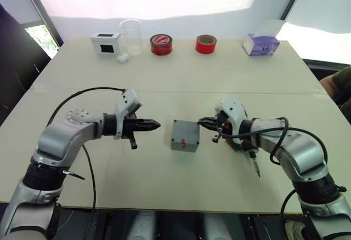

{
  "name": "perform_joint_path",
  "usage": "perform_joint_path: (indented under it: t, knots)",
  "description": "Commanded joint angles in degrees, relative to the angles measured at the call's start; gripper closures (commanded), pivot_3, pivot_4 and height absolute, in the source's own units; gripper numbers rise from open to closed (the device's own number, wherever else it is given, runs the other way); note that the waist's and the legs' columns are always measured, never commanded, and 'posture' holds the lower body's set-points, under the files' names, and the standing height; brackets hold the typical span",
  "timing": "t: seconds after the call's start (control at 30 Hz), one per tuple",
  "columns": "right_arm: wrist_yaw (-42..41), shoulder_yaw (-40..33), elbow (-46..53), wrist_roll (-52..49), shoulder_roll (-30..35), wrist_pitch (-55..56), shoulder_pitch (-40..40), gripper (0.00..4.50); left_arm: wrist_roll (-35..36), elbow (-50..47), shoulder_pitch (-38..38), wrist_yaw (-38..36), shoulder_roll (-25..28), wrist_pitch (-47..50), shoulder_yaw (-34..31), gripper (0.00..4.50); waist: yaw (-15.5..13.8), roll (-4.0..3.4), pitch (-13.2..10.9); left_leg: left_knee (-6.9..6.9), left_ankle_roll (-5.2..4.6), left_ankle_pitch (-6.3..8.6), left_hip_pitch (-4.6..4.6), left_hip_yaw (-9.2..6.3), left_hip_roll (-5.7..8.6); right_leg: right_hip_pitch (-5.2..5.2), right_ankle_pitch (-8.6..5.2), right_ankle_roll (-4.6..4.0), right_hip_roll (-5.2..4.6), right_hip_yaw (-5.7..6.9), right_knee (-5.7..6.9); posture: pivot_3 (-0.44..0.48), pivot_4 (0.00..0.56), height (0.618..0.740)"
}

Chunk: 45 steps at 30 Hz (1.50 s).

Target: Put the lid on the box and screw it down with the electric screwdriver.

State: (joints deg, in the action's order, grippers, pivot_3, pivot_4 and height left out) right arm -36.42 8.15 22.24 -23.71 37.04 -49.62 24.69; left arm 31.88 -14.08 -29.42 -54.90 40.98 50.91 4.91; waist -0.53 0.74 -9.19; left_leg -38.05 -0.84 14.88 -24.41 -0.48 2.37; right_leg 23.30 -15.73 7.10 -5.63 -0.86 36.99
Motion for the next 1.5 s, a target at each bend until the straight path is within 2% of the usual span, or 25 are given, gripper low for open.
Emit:
perform_joint_path:
  t: [0.03,0.13,0.17,0.27,0.43,0.5,1.1,1.2,1.33,1.5]
  knots:
    - [-0.25,-0.38,0.42,0.37,-0.55,0.93,0.16,4.42,0.33,-1.82,-0.47,-0.04,0.49,-0.51,-0.63,4.50,-0.01,0.00,0.00,0.00,0.00,0.00,0.00,0.00,0.00,0.00,0.00,0.00,0.00,0.00,0.00,0.000,0.150,0.740]
    - [-0.40,-0.21,0.34,0.59,-0.67,0.86,0.09,4.42,0.32,-1.87,-0.51,-0.05,0.50,-0.51,-0.60,4.50,-0.01,0.00,0.00,0.00,0.00,0.00,0.00,0.00,0.00,0.00,0.00,0.00,0.00,0.00,0.00,0.000,0.150,0.740]
    - [-0.38,-0.14,0.33,0.69,-0.74,0.70,0.12,4.20,0.32,-1.85,-0.55,-0.08,0.51,-0.53,-0.61,4.50,-0.01,0.00,0.00,0.00,0.00,0.00,0.00,0.00,0.00,0.00,0.00,0.00,0.00,0.00,0.00,0.000,0.150,0.740]
    - [-0.49,-0.04,0.38,0.79,-0.80,0.40,0.16,3.34,0.33,-1.81,-0.60,-0.12,0.51,-0.56,-0.62,4.50,-0.01,0.00,0.00,0.00,0.00,0.00,0.00,0.00,0.00,0.00,0.00,0.00,0.00,0.00,0.00,0.000,0.150,0.740]
    - [-0.59,-0.85,0.78,0.73,-0.57,-0.01,0.11,1.17,0.41,-1.78,-0.65,-0.06,0.32,-0.58,-0.63,4.50,-0.01,0.00,0.00,0.00,0.00,0.00,0.00,0.00,0.00,0.00,0.00,0.00,0.00,0.00,0.00,0.000,0.150,0.740]
    - [-0.54,-1.61,0.97,0.34,-0.52,-0.45,0.18,0.54,0.43,-1.61,-0.77,0.04,0.13,-0.63,-0.68,4.50,-0.02,0.00,0.00,0.00,0.00,0.00,0.00,0.00,0.00,0.00,0.00,0.00,-0.01,0.00,0.00,0.000,0.150,0.740]
    - [-1.93,-2.72,0.99,0.16,0.53,0.04,-1.46,0.54,0.21,-1.32,-1.05,0.54,-1.08,-0.99,-0.64,4.50,-0.01,0.00,0.00,0.00,0.00,0.00,0.00,0.00,0.00,0.00,0.00,0.00,-0.03,-0.02,0.00,0.000,0.150,0.740]
    - [-1.44,-2.85,0.35,0.37,-0.40,0.71,-1.57,1.04,0.26,-1.48,-0.91,0.51,-0.96,-0.88,-0.64,4.50,0.00,0.00,0.00,0.01,0.00,0.00,0.00,0.00,0.00,0.00,0.00,0.00,-0.03,-0.02,0.00,0.000,0.150,0.740]
    - [-1.44,-2.66,0.30,0.38,-0.93,1.19,-1.66,2.53,0.22,-1.42,-0.91,0.38,-0.77,-0.87,-0.62,4.50,-0.03,0.00,0.00,0.01,0.00,0.00,0.00,0.00,0.00,0.01,0.00,0.00,-0.02,-0.02,0.00,0.000,0.150,0.740]
    - [-1.39,-2.89,0.65,0.26,-1.79,1.85,-1.76,2.53,0.13,-1.49,-0.91,0.41,-0.63,-0.77,-0.52,4.50,-0.04,0.00,0.00,0.01,0.00,0.00,0.00,0.00,0.00,0.01,0.00,0.00,-0.03,-0.02,0.00,0.000,0.150,0.740]
